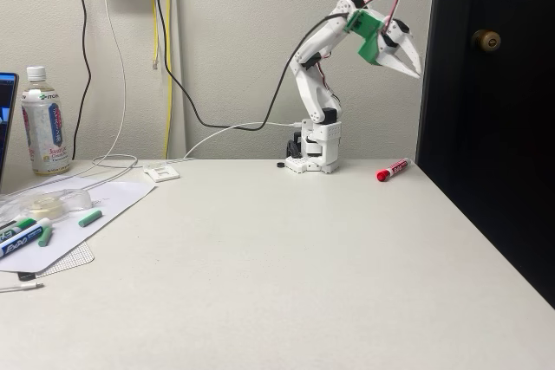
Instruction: Pick up the red marker.
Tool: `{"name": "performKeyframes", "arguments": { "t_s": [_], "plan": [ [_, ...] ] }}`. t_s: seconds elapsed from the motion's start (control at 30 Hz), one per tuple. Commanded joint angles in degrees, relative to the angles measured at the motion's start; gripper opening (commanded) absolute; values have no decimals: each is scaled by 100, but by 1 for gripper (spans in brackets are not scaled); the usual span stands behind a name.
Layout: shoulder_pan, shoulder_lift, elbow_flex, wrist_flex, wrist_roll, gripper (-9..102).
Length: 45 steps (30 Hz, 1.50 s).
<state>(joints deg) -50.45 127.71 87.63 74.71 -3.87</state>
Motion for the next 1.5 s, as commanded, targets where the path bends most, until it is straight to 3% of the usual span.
{"name": "performKeyframes", "arguments": {
  "t_s": [0.0, 0.57, 1.1, 1.47],
  "plan": [
    [-272, -132, -237, -97, 114, 0],
    [-1696, -879, -246, 316, -352, 0],
    [-2030, -905, -176, 2153, -1020, 0],
    [-2276, -519, 659, 2540, -1107, 0]
  ]
}}
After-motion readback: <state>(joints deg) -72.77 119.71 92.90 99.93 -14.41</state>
